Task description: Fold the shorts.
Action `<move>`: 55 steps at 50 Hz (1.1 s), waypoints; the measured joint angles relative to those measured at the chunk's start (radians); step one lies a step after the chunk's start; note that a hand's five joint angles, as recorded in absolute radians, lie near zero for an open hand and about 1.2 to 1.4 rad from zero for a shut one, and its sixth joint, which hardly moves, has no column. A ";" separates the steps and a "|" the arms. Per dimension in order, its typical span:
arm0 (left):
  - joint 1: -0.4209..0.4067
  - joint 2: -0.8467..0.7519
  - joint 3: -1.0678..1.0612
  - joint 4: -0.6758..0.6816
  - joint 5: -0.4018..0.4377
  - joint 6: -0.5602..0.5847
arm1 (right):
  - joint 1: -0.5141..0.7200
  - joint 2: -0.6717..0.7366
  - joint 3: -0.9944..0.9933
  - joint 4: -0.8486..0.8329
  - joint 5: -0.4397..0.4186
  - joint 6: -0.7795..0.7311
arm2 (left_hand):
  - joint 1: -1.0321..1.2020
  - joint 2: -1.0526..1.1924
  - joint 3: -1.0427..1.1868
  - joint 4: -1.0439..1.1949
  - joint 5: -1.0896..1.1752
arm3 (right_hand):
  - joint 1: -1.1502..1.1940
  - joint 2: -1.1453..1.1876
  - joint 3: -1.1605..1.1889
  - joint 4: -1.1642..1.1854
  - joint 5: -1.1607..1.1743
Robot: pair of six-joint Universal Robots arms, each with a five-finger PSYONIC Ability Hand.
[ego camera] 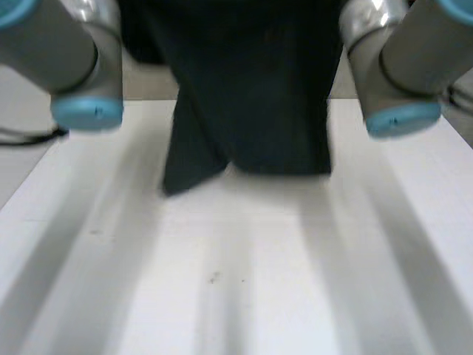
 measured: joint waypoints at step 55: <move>-0.032 0.563 -1.354 -0.015 0.060 -0.160 | -0.107 -0.287 1.064 0.209 -0.252 0.098 | -0.860 -0.937 -0.934 -0.941 -0.898 | -0.649 -0.798 -0.843 -0.851 -0.797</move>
